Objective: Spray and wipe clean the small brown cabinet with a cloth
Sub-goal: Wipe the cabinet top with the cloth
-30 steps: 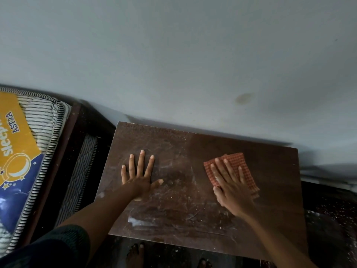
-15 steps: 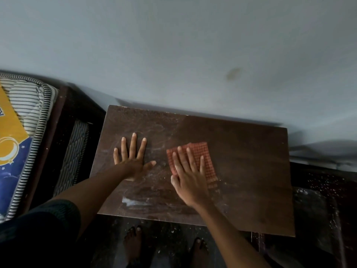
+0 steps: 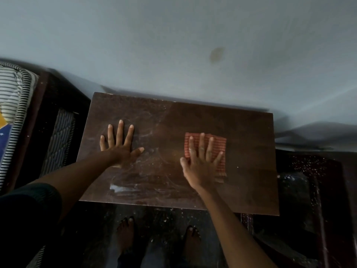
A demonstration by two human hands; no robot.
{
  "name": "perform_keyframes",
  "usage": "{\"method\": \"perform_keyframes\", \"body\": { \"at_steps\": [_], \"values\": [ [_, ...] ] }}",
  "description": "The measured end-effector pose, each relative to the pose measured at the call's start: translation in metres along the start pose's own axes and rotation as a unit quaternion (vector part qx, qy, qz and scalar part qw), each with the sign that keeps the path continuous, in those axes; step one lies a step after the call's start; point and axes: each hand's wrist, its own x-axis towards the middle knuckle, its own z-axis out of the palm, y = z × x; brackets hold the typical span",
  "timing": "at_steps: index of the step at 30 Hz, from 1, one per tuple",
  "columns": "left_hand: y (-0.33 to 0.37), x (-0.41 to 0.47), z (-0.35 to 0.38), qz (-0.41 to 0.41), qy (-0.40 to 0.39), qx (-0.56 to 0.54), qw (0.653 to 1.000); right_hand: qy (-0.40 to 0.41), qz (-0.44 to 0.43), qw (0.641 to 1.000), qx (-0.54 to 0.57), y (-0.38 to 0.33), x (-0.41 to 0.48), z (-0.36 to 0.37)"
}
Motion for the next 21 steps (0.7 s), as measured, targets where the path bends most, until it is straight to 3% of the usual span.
{"method": "perform_keyframes", "body": {
  "at_steps": [6,8,12,14,18,21],
  "values": [
    [0.000,-0.001,0.001,-0.001,0.006,-0.001,1.000,0.014,-0.125,0.992,-0.028,0.001,-0.087,0.025],
    [0.001,-0.001,0.000,0.003,0.007,-0.006,1.000,0.009,-0.085,0.996,-0.035,0.030,-0.114,0.032],
    [0.000,-0.002,0.000,0.007,0.009,-0.006,1.000,0.024,0.125,0.992,-0.006,0.090,-0.113,0.023],
    [0.000,-0.001,0.001,0.004,0.013,-0.005,1.000,0.005,0.167,0.986,0.000,0.095,-0.093,0.009],
    [0.002,-0.002,0.001,0.003,0.017,-0.002,1.000,0.013,0.169,0.985,0.033,0.068,-0.039,-0.005],
    [0.003,-0.002,0.001,0.002,0.015,0.003,1.000,0.026,0.089,0.995,0.032,0.033,-0.017,0.000]
  ]
}}
